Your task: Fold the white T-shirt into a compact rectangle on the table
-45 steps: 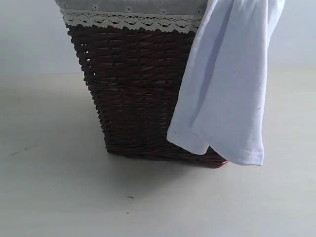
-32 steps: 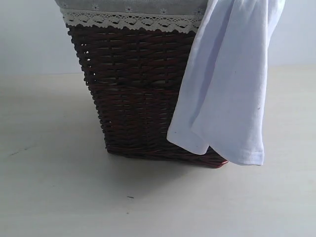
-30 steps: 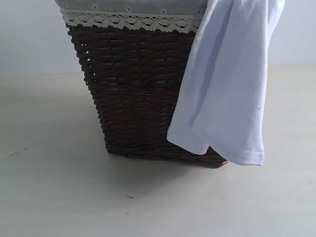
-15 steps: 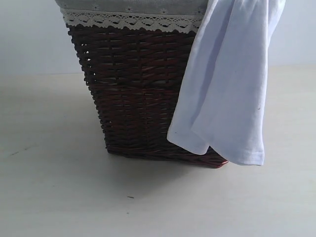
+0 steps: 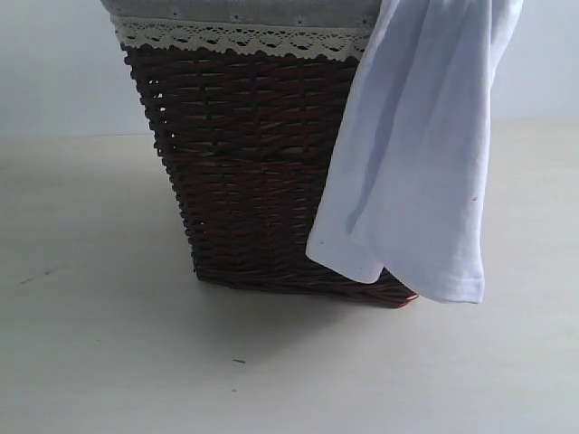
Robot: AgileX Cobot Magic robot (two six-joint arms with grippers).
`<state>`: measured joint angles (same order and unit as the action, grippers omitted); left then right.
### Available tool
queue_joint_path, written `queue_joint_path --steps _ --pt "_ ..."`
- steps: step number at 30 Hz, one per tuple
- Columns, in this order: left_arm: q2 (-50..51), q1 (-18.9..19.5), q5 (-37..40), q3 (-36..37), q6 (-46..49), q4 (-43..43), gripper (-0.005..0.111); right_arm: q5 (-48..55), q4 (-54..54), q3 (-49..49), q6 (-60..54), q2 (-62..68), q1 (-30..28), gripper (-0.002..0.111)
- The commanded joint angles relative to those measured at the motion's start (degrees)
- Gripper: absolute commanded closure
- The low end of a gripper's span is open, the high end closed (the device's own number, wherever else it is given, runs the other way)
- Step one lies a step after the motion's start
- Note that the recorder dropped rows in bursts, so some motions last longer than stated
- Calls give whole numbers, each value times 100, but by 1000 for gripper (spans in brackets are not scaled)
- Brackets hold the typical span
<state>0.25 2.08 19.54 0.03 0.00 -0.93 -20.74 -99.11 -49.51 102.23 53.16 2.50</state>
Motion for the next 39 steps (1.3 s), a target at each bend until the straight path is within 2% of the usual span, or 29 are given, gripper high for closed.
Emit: queue_joint_path --steps 1,4,5,8,9,12,13,15,16,18,21,29,31,36,39 --pt "-25 -34 -84 -3 0 -6 107 119 -83 -44 -1155 415 -33 34" --pt "-25 -34 -84 -3 0 -6 107 1205 -83 -44 -1007 428 -33 34" --pt "-25 -34 -84 -3 0 -6 107 2189 -83 -44 -1006 428 -33 34" --pt "-25 -34 -84 -3 0 -6 107 3569 -83 -44 -1125 474 -33 37" --pt "-25 -34 -84 -3 0 -6 107 3898 230 -55 -1387 516 -33 37" --pt "-25 -34 -84 -3 0 -6 107 4424 2206 -210 -3255 699 -33 38" --pt "-25 -34 -84 -3 0 -6 107 4568 3409 -382 -4311 835 -33 38" --pt "-25 -34 -84 -3 0 -6 107 5001 5130 -698 -6052 1037 -33 38" --pt "-25 -34 -84 -3 0 -6 107 5459 6316 -979 -7335 1183 -33 38" --pt "-25 -34 -84 -3 0 -6 107 6150 7601 -1391 -8850 1356 -33 38" --pt "-25 -34 -84 -3 0 -6 107 6822 9112 -1761 -10398 1378 -33 38" --pt "-25 -34 -84 -3 0 -6 107 7364 13810 -1880 -14468 1040 -21 38" --pt "-25 -34 -84 -3 0 -6 107 7487 14292 -1880 -14782 1067 3 38" --pt "-25 -34 -84 -3 0 -6 107 7326 13685 -1880 -14669 1341 205 38" --pt "-25 -34 -84 -3 0 -6 107 7282 13694 -1880 -14652 1572 286 38"
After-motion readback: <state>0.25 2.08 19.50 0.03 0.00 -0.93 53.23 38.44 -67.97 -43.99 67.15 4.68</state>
